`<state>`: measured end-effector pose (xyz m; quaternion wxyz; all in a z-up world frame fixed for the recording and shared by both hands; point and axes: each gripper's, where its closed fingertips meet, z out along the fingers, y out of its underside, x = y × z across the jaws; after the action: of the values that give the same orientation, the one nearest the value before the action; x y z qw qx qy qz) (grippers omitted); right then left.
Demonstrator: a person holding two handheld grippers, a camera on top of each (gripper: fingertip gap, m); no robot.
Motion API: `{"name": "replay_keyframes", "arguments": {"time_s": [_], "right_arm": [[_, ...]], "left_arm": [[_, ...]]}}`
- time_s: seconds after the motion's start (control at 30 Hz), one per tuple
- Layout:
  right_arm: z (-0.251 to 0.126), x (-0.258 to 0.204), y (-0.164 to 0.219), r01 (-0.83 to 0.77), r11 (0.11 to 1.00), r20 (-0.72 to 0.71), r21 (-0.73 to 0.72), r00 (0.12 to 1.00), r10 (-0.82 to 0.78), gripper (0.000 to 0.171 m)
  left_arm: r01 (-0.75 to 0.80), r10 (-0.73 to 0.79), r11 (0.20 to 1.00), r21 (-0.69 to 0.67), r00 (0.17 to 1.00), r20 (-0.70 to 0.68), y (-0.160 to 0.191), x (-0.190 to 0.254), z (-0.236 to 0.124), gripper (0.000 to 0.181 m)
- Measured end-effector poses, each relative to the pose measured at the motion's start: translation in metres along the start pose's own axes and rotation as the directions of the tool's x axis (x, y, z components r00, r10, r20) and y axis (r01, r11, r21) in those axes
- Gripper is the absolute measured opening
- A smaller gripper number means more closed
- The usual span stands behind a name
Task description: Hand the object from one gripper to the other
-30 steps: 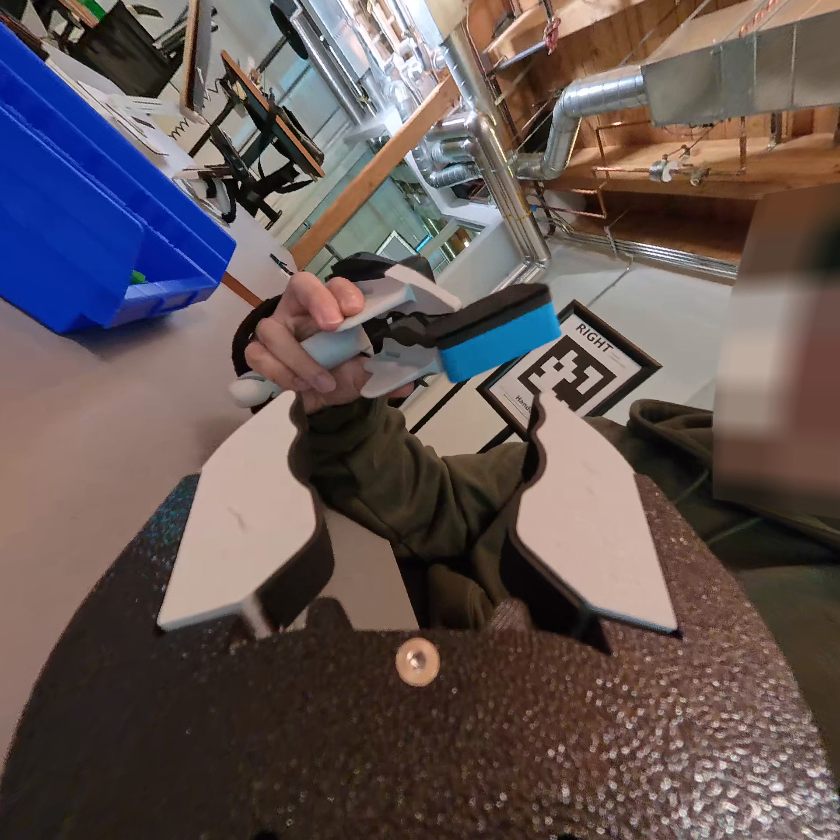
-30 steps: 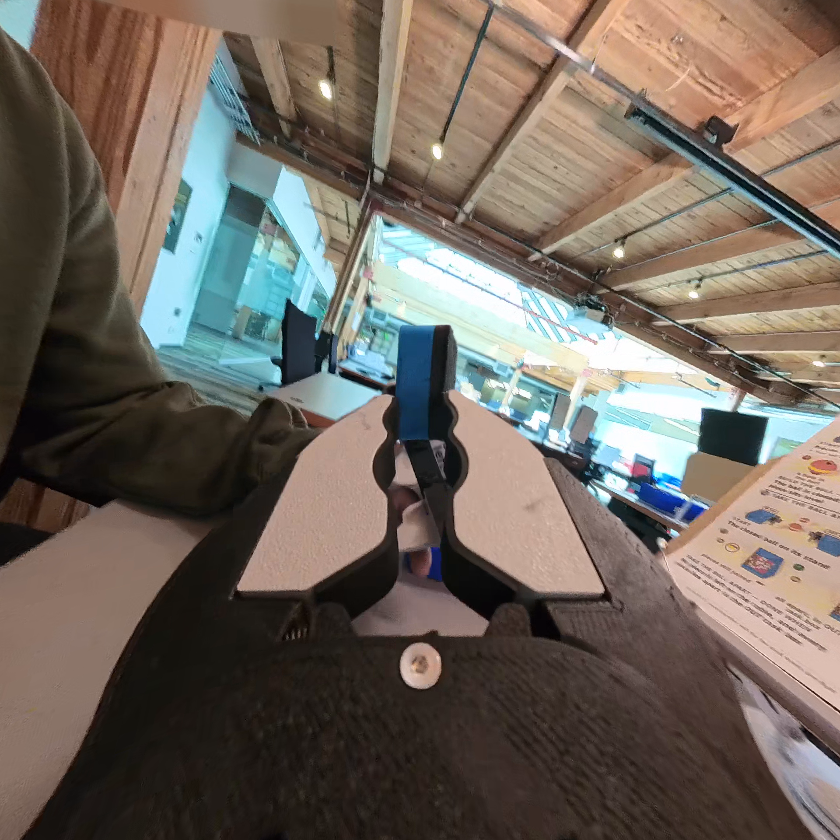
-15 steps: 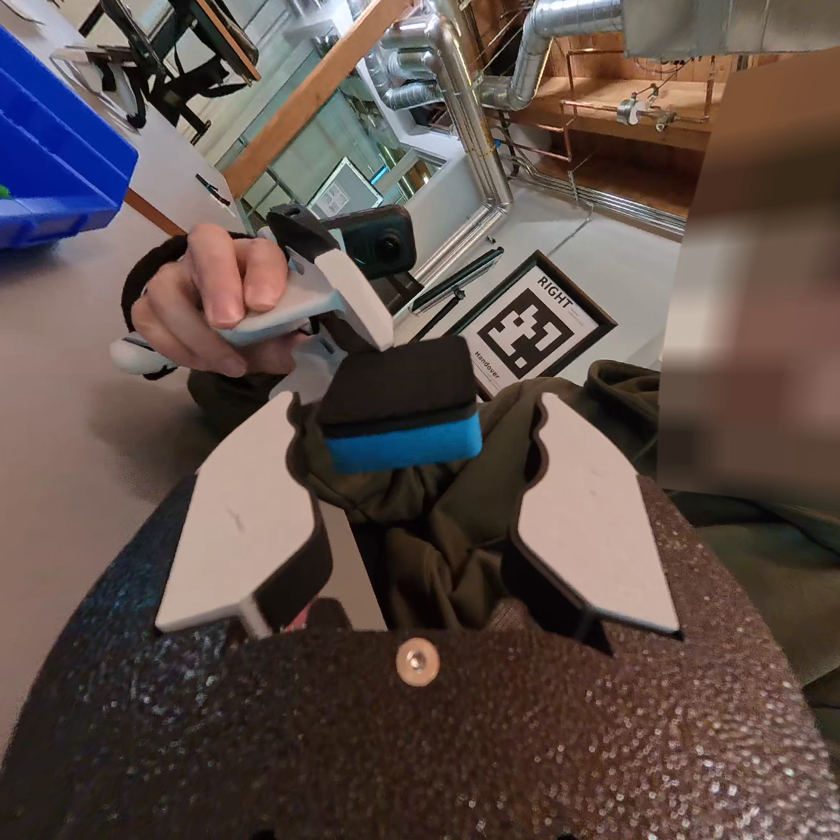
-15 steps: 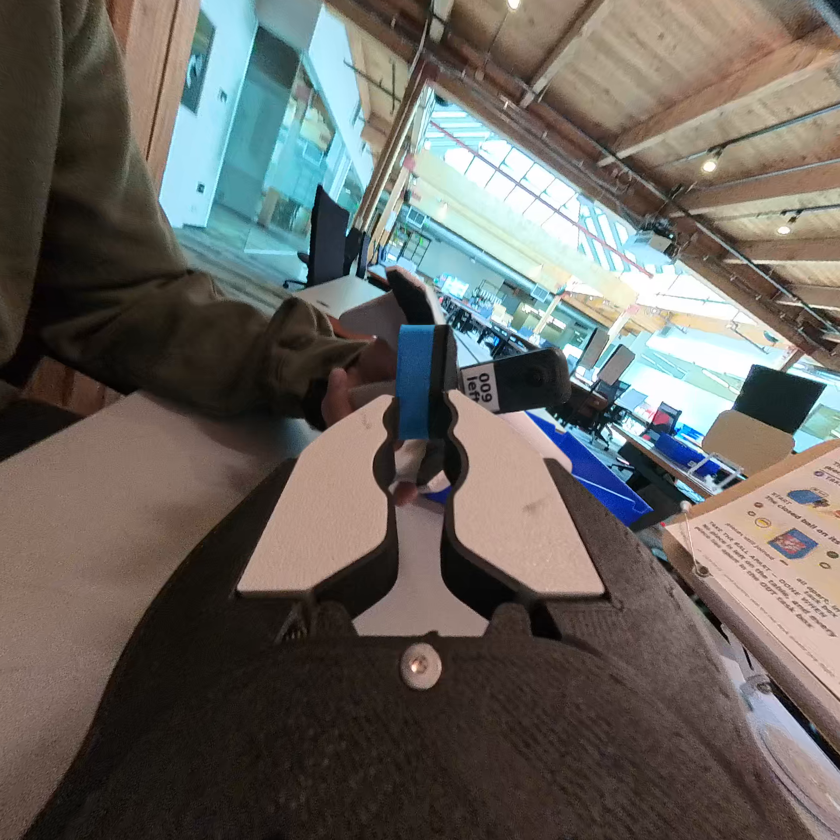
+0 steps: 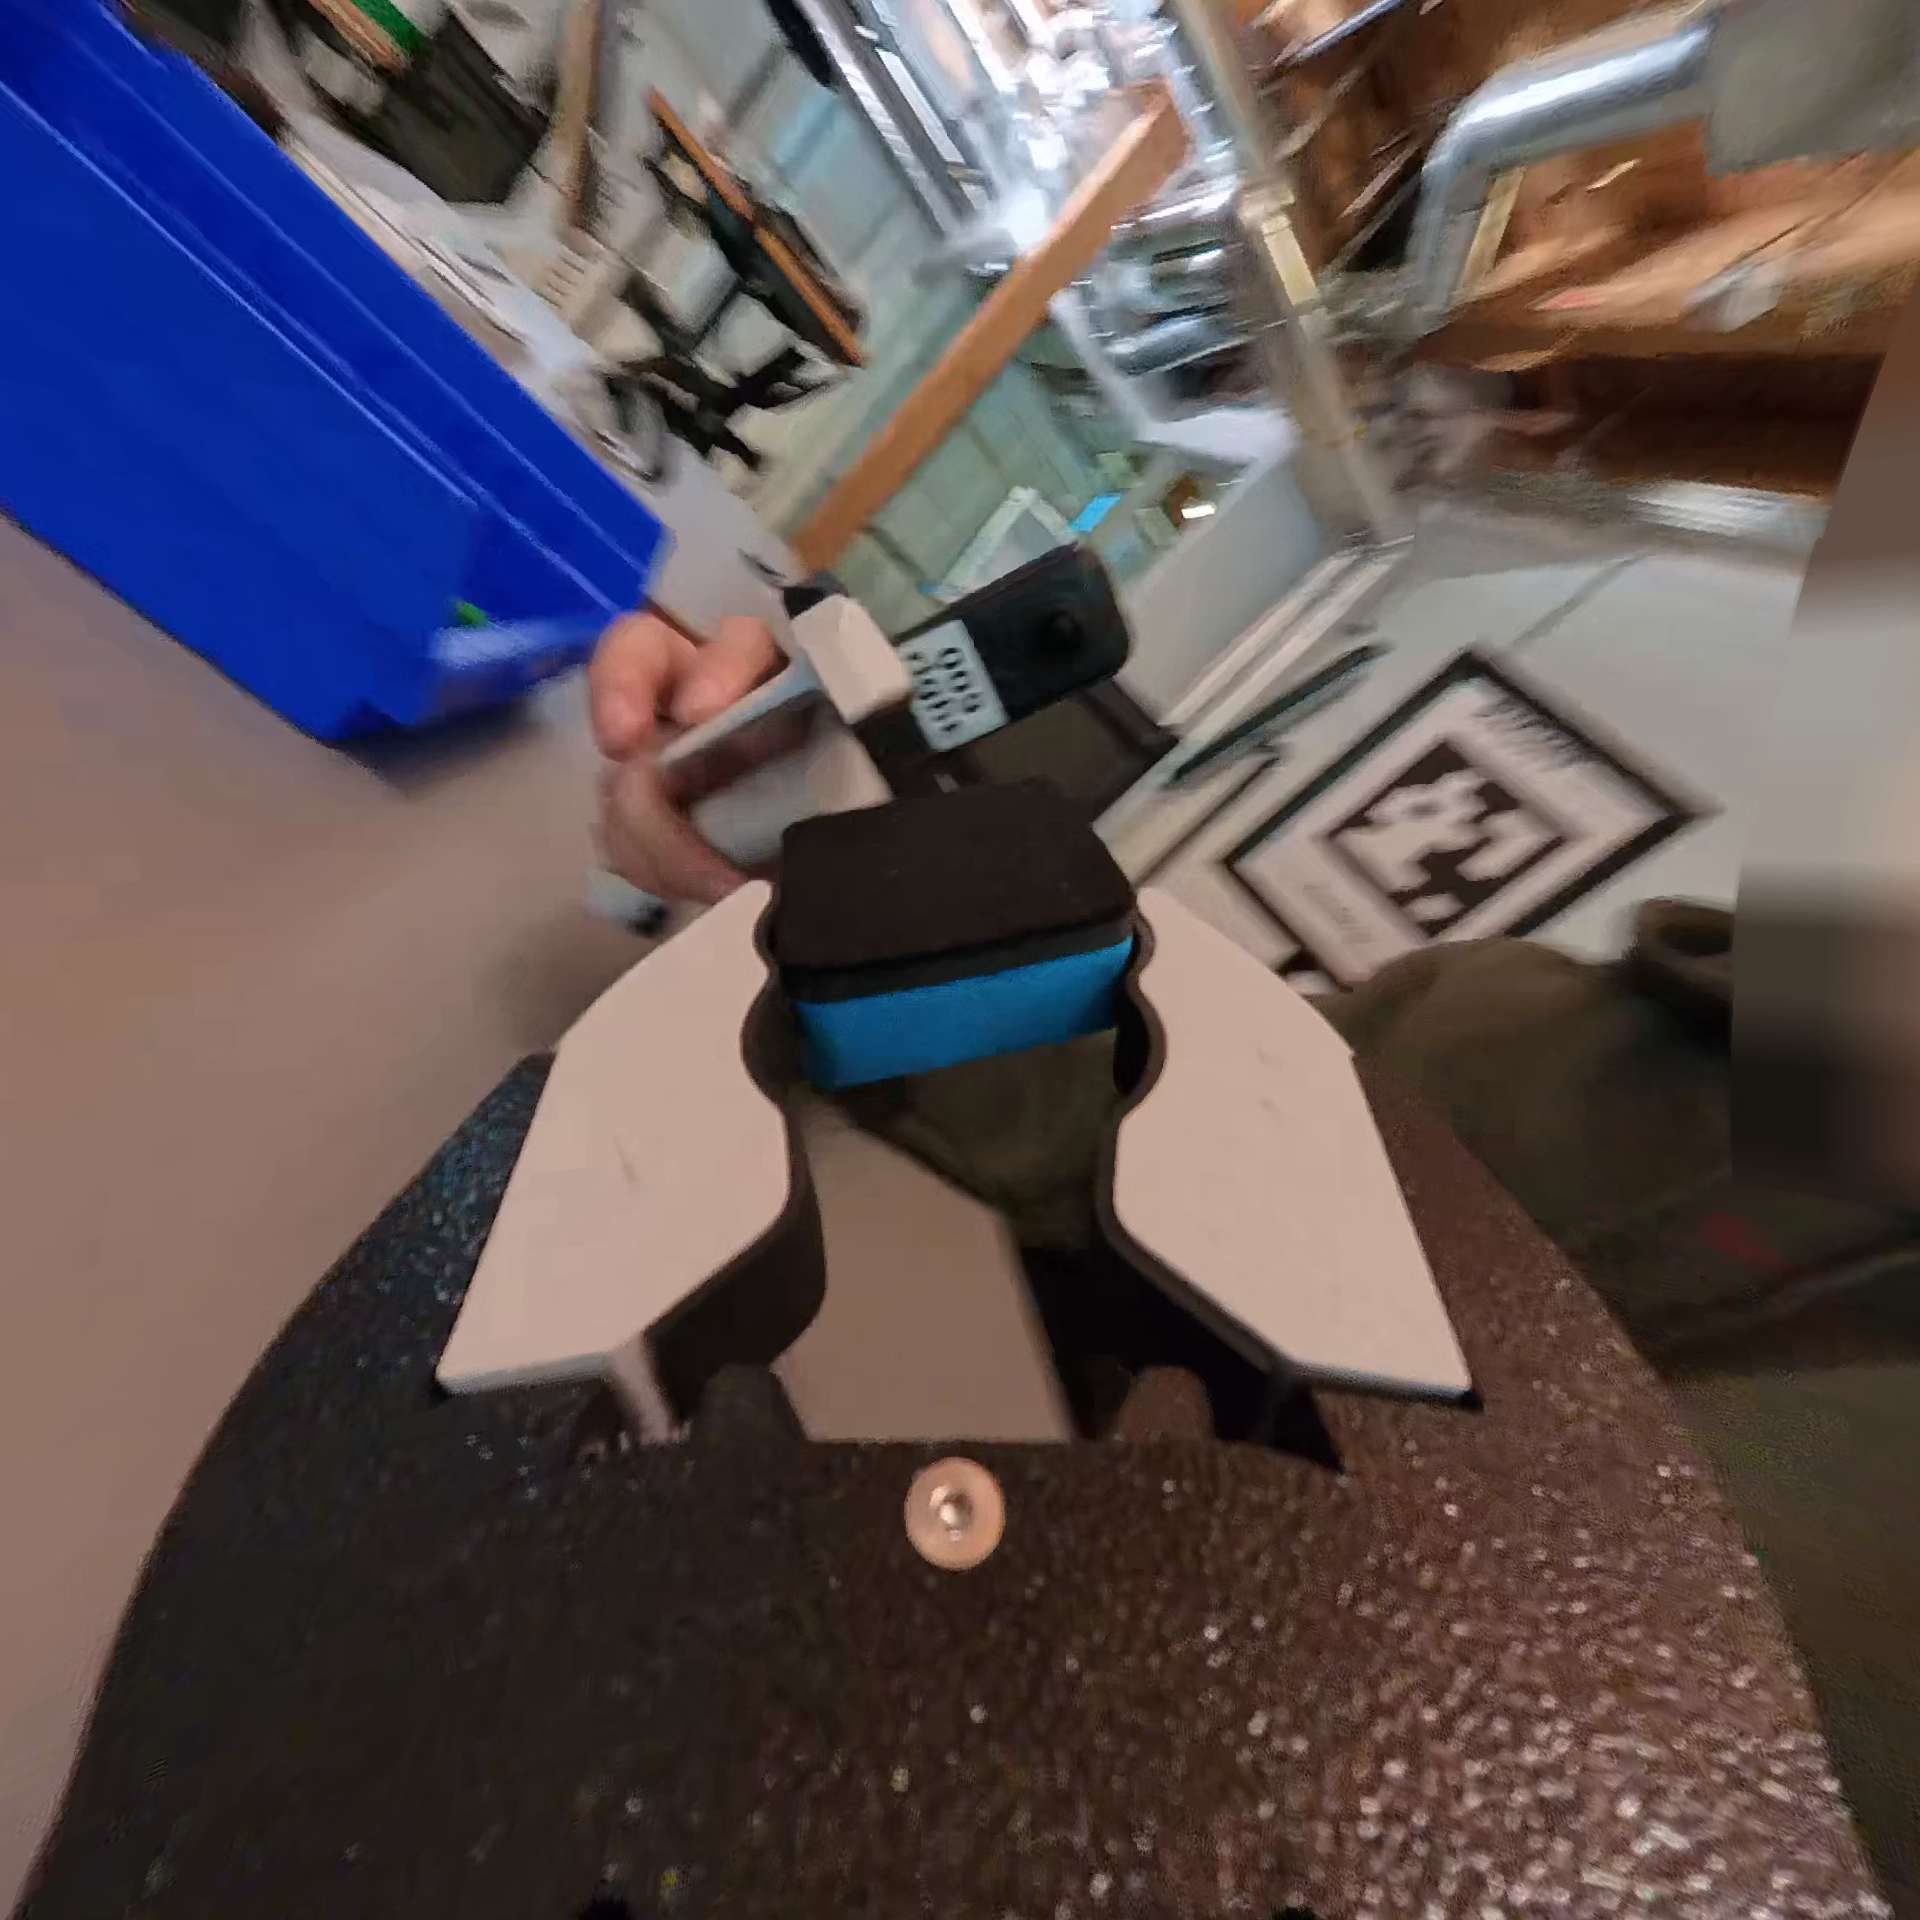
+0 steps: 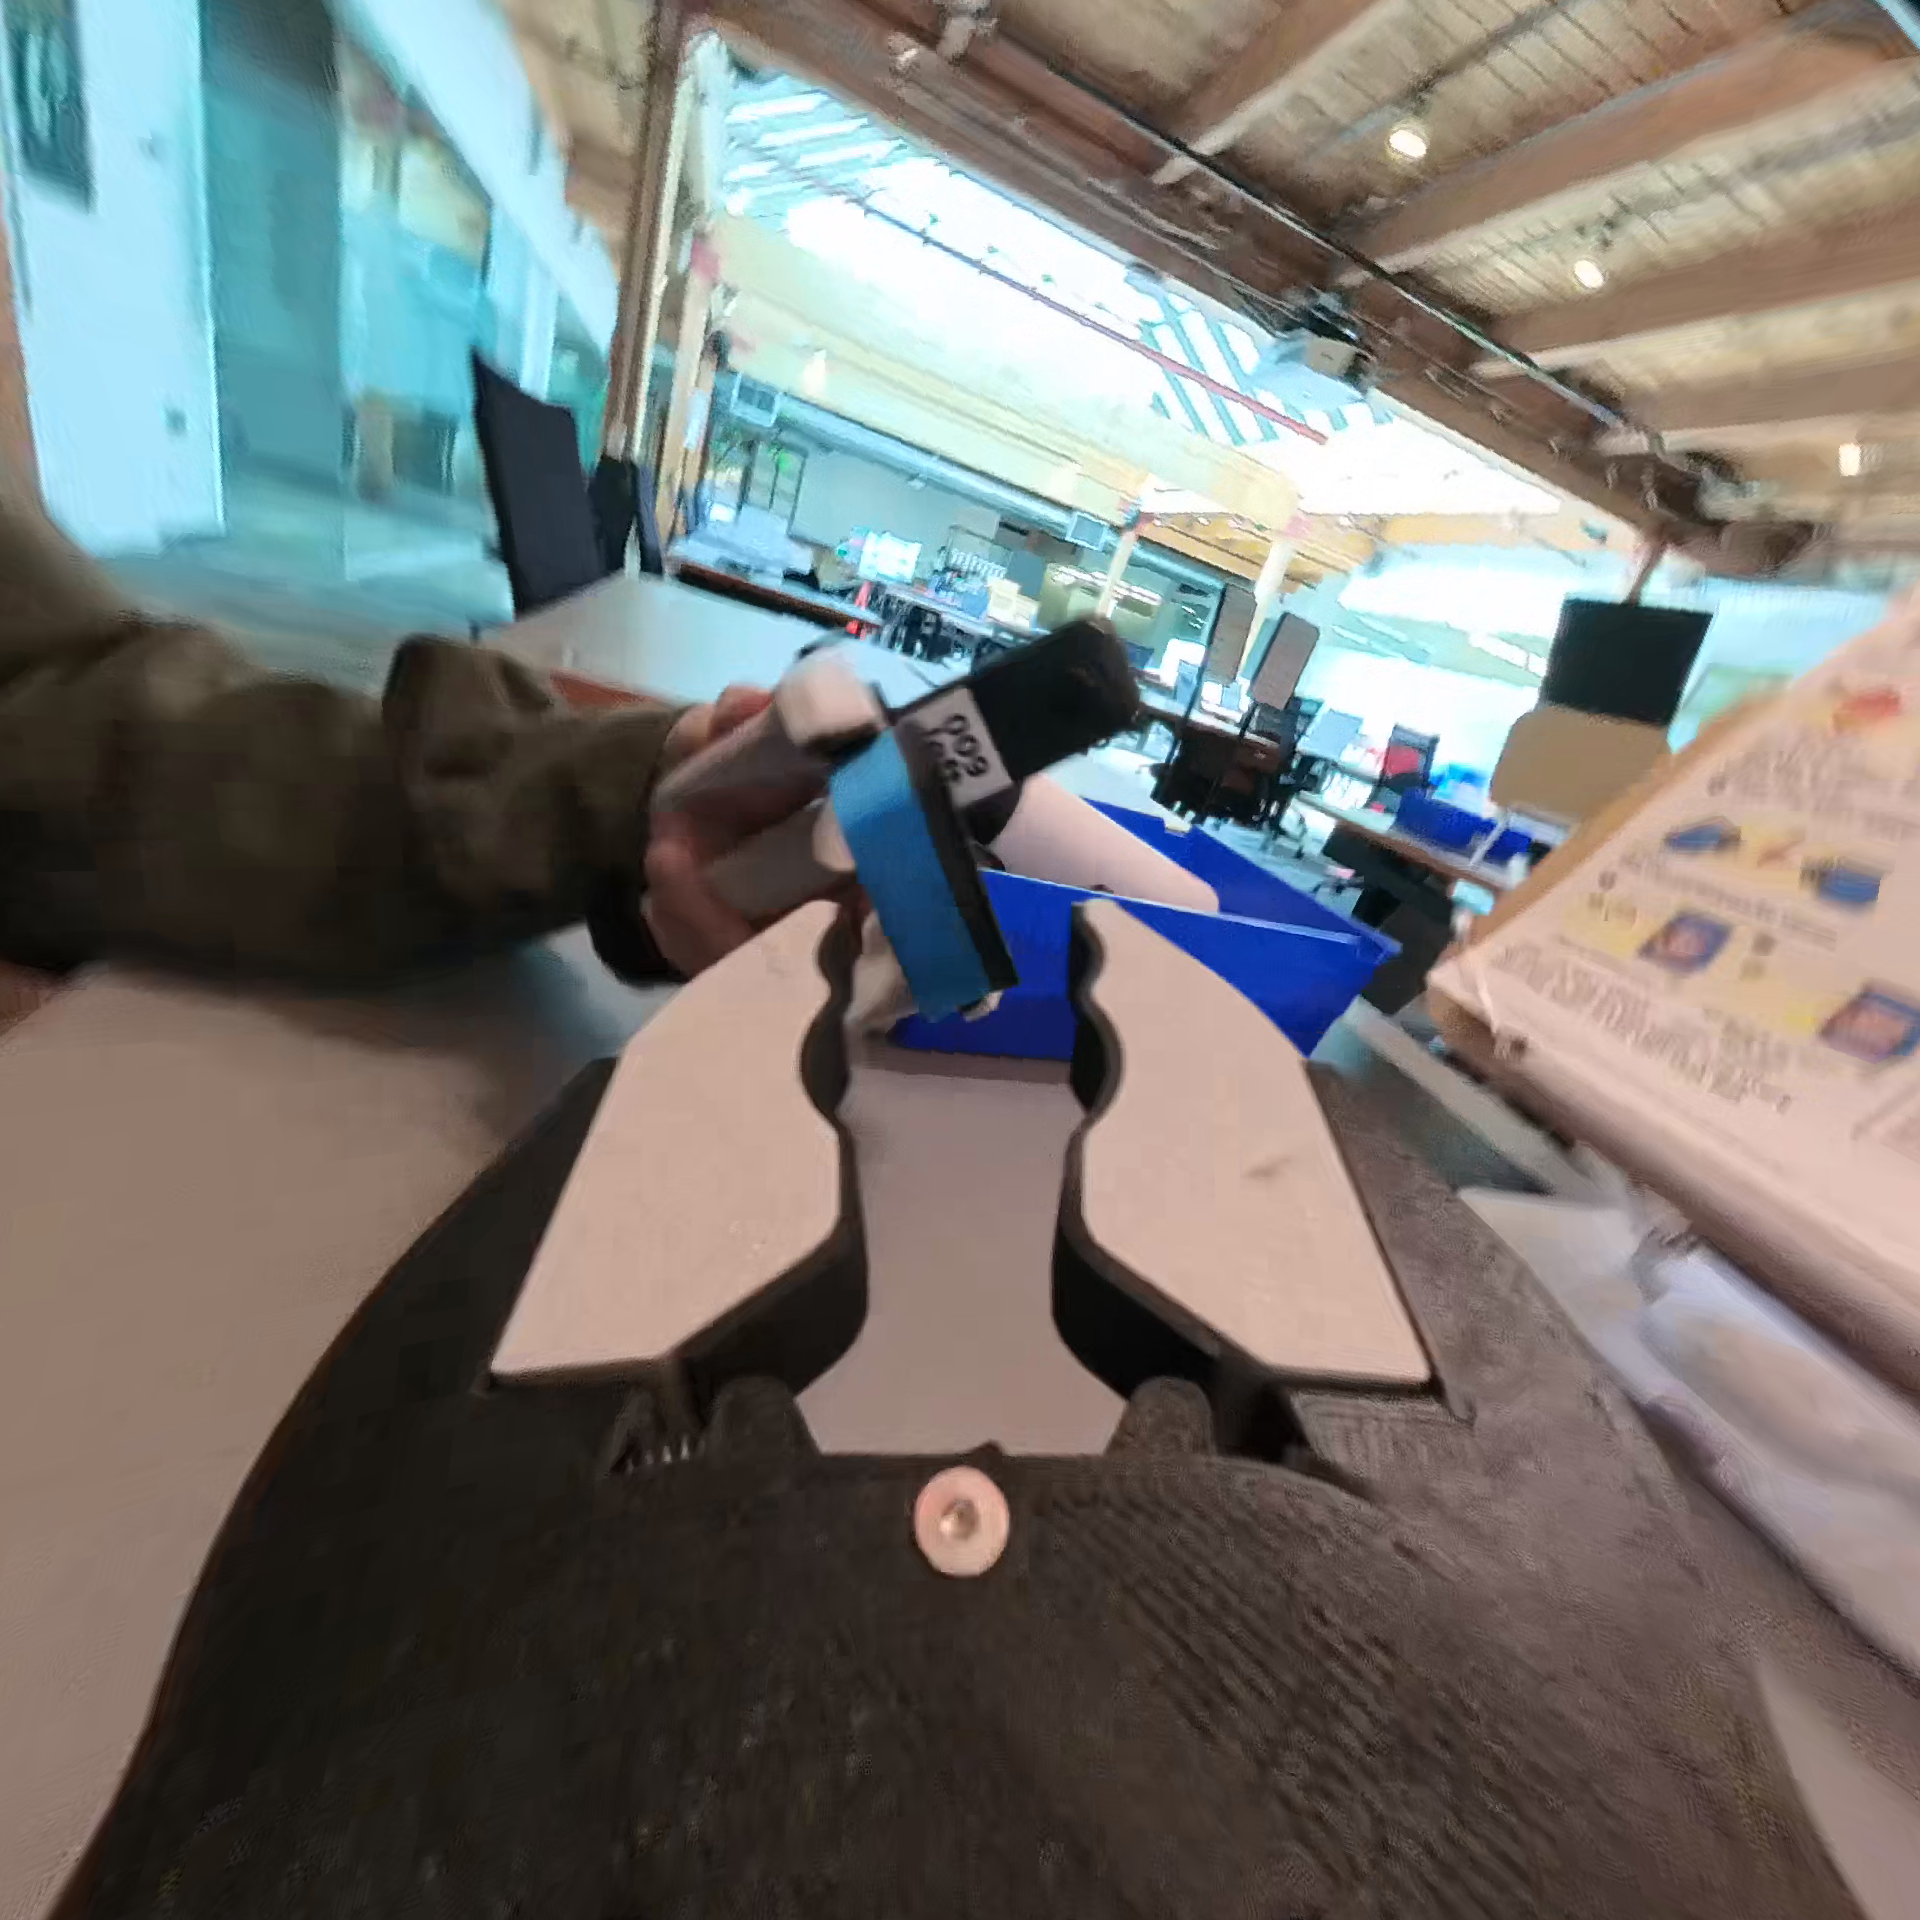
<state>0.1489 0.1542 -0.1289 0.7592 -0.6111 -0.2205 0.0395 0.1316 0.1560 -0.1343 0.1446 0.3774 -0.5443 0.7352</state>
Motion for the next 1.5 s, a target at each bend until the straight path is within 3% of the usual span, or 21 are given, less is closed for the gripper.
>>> {"name": "replay_keyframes", "arguments": {"time_s": [0.03, 0.1, 0.13, 0.23, 0.3, 0.37, 0.43, 0.5, 0.6, 0.67, 0.77, 0.83, 0.9, 0.97, 1.03, 1.1, 1.23, 1.33, 1.4, 1.5], "right_arm": [[-0.001, 0.009, 0.0, -0.117, 0.993, -0.027, 0.018, 0.993, 0.117, 0.052], [0.0, 0.02, 0.005, -0.409, 0.911, -0.013, 0.044, 0.912, 0.41, 0.073], [0.001, 0.018, 0.006, -0.545, 0.838, 0.042, 0.04, 0.838, 0.543, 0.079], [0.008, 0.001, 0.0, -0.795, 0.606, 0.251, 0.013, 0.59, 0.768, 0.07], [0.015, -0.009, 0.0, -0.865, 0.5, 0.318, -0.036, 0.465, 0.826, 0.063], [0.022, -0.018, 0.005, -0.888, 0.454, 0.329, -0.079, 0.407, 0.852, 0.053], [0.028, -0.029, 0.013, -0.877, 0.461, 0.32, -0.138, 0.401, 0.858, 0.047], [0.03, -0.035, 0.018, -0.853, 0.493, 0.318, -0.174, 0.425, 0.847, 0.025], [0.029, -0.036, 0.018, -0.806, 0.566, 0.316, -0.173, 0.499, 0.807, 0.025], [0.028, -0.032, 0.016, -0.757, 0.64, 0.311, -0.13, 0.582, 0.751, 0.024], [0.023, -0.021, 0.012, -0.623, 0.781, 0.266, -0.044, 0.746, 0.611, 0.023], [0.02, -0.013, 0.009, -0.486, 0.874, 0.195, 0.015, 0.859, 0.474, 0.023], [0.017, -0.002, 0.005, -0.294, 0.953, 0.074, 0.072, 0.955, 0.289, 0.023], [0.014, 0.002, 0.004, -0.067, 0.995, -0.022, 0.071, 0.997, 0.069, 0.023], [0.015, 0.0, 0.008, 0.062, 0.998, -0.048, 0.023, 0.997, -0.061, 0.023], [0.018, -0.005, 0.016, 0.04, 0.999, -0.02, -0.018, 0.999, -0.04, 0.023], [0.024, -0.015, 0.022, -0.138, 0.99, 0.061, -0.037, 0.988, 0.14, 0.023], [0.025, -0.02, 0.012, -0.361, 0.932, 0.169, 0.017, 0.92, 0.353, 0.023], [0.023, -0.021, 0.005, -0.456, 0.889, 0.23, 0.046, 0.871, 0.435, 0.023], [0.024, -0.021, 0.008, -0.455, 0.89, 0.214, 0.031, 0.873, 0.439, 0.024]], "left_arm": [[-0.113, 0.113, 0.994, 0.0, 0.99, 0.087, -0.002, -0.008, -0.002, 0.059], [-0.386, 0.387, 0.921, -0.048, 0.896, 0.22, -0.008, -0.014, -0.007, 0.059], [-0.526, 0.526, 0.847, -0.077, 0.808, 0.265, -0.013, -0.011, -0.008, 0.059], [-0.82, 0.827, 0.536, -0.203, 0.462, 0.321, -0.02, 0.001, -0.01, 0.059], [-0.876, 0.917, 0.353, -0.328, 0.255, 0.306, -0.014, -0.003, -0.013, 0.059], [-0.878, 0.962, 0.194, -0.437, 0.082, 0.261, -0.004, -0.009, -0.016, 0.059], [-0.866, 0.976, 0.08, -0.493, -0.032, 0.215, 0.004, -0.012, -0.017, 0.059], [-0.838, 0.978, 0.038, -0.545, -0.079, 0.191, 0.008, -0.016, -0.019, 0.059], [-0.83, 0.974, 0.082, -0.551, -0.05, 0.221, 0.009, -0.018, -0.02, 0.059], [-0.832, 0.951, 0.197, -0.519, 0.032, 0.309, 0.006, -0.016, -0.02, 0.066], [-0.782, 0.815, 0.53, -0.328, 0.362, 0.453, -0.002, -0.011, -0.02, 0.085], [-0.639, 0.619, 0.754, -0.153, 0.613, 0.49, -0.006, -0.009, -0.021, 0.085], [-0.422, 0.378, 0.906, 0.023, 0.834, 0.401, -0.004, -0.001, -0.018, 0.081], [-0.197, 0.155, 0.972, 0.128, 0.947, 0.282, -0.003, 0.004, -0.017, 0.072], [-0.043, 0.004, 0.983, 0.178, 0.977, 0.211, -0.002, 0.003, -0.019, 0.062], [-0.044, -0.005, 0.98, 0.195, 0.97, 0.242, -0.005, -0.005, -0.022, 0.063], [-0.345, 0.25, 0.929, 0.131, 0.85, 0.463, -0.016, -0.016, -0.033, 0.061], [-0.524, 0.468, 0.852, 0.017, 0.774, 0.427, -0.011, 0.001, -0.027, 0.034], [-0.574, 0.529, 0.819, 0.003, 0.756, 0.385, -0.009, 0.01, -0.025, 0.022], [-0.594, 0.554, 0.804, -0.018, 0.739, 0.384, -0.009, 0.011, -0.025, 0.021]]}}
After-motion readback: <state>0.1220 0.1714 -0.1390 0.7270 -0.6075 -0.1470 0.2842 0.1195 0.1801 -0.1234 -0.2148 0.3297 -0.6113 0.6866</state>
